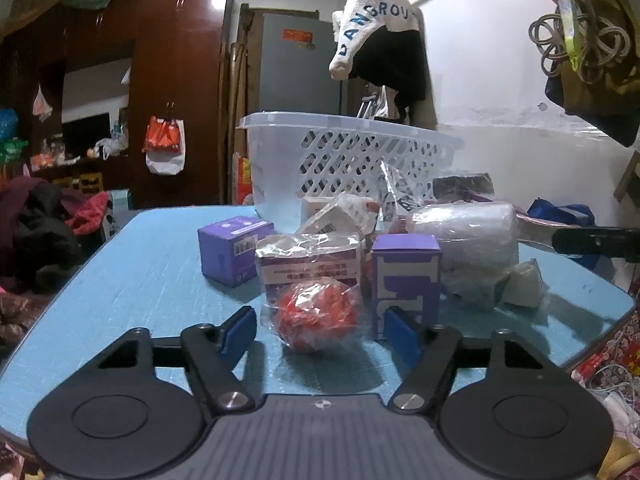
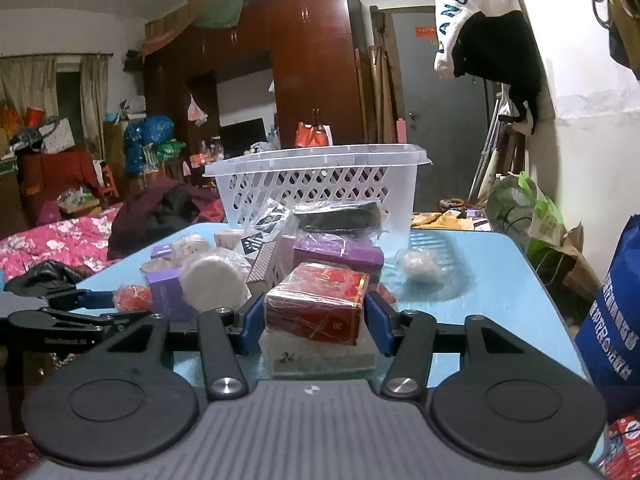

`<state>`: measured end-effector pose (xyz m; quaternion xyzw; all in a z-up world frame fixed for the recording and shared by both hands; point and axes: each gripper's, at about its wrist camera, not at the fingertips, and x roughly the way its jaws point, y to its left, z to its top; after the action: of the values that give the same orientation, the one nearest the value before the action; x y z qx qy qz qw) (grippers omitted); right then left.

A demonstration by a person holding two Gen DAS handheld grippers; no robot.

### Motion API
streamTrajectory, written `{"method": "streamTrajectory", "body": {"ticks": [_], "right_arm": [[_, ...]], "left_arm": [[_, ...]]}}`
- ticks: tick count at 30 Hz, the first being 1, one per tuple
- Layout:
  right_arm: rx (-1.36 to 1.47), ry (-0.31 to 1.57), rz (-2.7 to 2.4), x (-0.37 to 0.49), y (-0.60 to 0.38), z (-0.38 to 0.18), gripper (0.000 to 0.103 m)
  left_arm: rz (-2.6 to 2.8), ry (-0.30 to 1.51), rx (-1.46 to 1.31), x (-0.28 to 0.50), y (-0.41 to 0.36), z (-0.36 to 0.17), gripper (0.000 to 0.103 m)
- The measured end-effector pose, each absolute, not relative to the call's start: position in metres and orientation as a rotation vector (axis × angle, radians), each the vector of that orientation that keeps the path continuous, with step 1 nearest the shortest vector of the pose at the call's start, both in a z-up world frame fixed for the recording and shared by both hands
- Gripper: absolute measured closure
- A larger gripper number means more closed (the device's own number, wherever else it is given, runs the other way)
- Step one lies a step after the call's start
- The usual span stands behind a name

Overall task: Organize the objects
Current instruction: 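Grasp the red wrapped ball with left tool while right tool grasps red box, then carry both items over the white basket and open both tools to drop them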

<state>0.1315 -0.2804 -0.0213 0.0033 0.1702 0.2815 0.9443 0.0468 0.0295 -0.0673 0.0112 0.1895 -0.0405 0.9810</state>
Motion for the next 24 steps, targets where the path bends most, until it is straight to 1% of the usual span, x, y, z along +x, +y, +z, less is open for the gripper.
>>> {"method": "streamTrajectory", "body": {"ticks": [1, 7, 16, 20, 24], "right_arm": [[0.008, 0.347, 0.572, 0.132, -0.281, -0.022, 0.046], [0.018, 0.339, 0.564, 0.13, -0.289, -0.022, 0.046], [0.053, 0.321, 0.53, 0.129, -0.309, -0.025, 0.046], [0.059, 0.28, 0.537, 0.131, -0.316, -0.008, 0.046], [0.001, 0.194, 0.586, 0.154, -0.298, 0.032, 0.046]], "left_arm": [[-0.081, 0.381, 0.033, 0.047, 0.029, -0.067, 0.05], [-0.077, 0.356, 0.007, 0.04, 0.034, -0.068, 0.05], [-0.057, 0.29, -0.041, 0.024, 0.053, -0.054, 0.05], [-0.068, 0.246, -0.054, 0.027, 0.056, -0.024, 0.05], [-0.118, 0.221, -0.055, 0.064, 0.055, 0.025, 0.05]]}}
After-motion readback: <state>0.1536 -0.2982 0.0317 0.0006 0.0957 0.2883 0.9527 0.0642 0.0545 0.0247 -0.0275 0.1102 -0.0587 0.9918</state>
